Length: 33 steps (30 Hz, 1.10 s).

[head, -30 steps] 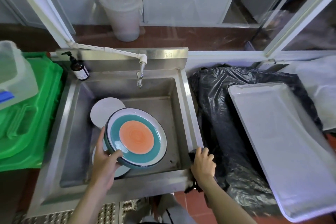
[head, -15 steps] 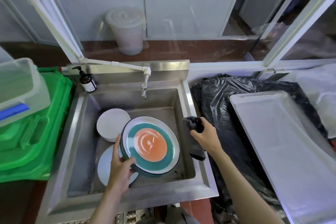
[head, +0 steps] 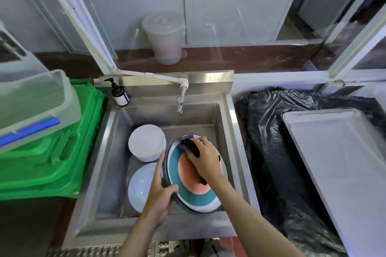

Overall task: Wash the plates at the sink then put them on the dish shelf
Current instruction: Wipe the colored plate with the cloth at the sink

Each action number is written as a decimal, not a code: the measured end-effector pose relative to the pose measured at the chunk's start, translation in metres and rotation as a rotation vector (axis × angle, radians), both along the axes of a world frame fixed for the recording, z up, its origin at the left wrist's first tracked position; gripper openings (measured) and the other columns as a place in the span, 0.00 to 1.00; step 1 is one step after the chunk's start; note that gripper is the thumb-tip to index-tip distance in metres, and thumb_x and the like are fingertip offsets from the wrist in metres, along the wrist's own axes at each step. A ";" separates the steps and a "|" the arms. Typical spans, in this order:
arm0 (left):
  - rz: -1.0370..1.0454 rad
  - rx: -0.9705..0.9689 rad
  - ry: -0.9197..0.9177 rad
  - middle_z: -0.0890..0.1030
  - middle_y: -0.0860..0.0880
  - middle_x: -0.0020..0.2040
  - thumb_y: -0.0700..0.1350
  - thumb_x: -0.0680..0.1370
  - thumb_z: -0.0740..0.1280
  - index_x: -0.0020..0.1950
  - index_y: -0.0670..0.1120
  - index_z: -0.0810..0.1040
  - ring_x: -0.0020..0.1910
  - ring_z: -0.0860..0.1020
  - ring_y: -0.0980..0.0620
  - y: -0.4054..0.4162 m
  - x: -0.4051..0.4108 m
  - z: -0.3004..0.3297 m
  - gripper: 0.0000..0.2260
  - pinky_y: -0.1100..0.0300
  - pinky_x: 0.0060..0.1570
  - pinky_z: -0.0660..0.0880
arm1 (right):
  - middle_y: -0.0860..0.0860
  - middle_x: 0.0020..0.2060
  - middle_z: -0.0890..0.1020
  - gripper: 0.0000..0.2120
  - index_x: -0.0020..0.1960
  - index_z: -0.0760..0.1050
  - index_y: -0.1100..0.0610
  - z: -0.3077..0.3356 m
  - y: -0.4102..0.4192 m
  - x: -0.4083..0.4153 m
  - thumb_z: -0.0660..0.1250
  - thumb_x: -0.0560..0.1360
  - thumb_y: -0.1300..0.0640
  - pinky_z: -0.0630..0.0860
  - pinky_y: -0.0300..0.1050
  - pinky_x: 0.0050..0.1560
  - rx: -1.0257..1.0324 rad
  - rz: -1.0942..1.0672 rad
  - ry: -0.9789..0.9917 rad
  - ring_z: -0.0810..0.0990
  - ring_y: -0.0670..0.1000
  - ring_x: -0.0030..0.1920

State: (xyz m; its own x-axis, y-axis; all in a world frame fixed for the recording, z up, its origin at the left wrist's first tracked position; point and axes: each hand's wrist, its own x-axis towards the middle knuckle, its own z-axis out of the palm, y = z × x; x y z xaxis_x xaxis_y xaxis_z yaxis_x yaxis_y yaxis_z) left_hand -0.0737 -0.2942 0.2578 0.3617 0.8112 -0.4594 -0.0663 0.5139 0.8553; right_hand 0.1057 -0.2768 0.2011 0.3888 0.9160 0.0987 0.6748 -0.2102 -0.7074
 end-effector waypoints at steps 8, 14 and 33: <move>0.054 -0.105 -0.044 0.77 0.55 0.73 0.19 0.71 0.51 0.75 0.68 0.69 0.72 0.76 0.49 0.010 0.004 -0.003 0.50 0.43 0.68 0.73 | 0.46 0.54 0.80 0.17 0.65 0.80 0.49 0.009 -0.013 -0.037 0.69 0.76 0.50 0.72 0.43 0.54 0.135 0.308 0.024 0.76 0.51 0.53; -0.051 -0.061 -0.067 0.77 0.59 0.72 0.20 0.72 0.55 0.75 0.69 0.67 0.70 0.77 0.49 0.011 0.004 0.008 0.48 0.57 0.49 0.80 | 0.46 0.56 0.79 0.14 0.63 0.79 0.48 0.018 0.010 -0.027 0.68 0.78 0.48 0.73 0.50 0.54 0.091 0.011 0.018 0.74 0.53 0.53; 0.351 -0.175 -0.092 0.85 0.42 0.54 0.49 0.82 0.67 0.58 0.52 0.83 0.52 0.85 0.44 0.052 0.022 0.011 0.08 0.48 0.55 0.80 | 0.45 0.46 0.84 0.07 0.57 0.77 0.52 0.048 -0.018 -0.063 0.68 0.80 0.52 0.79 0.52 0.52 -0.023 0.163 0.554 0.82 0.48 0.47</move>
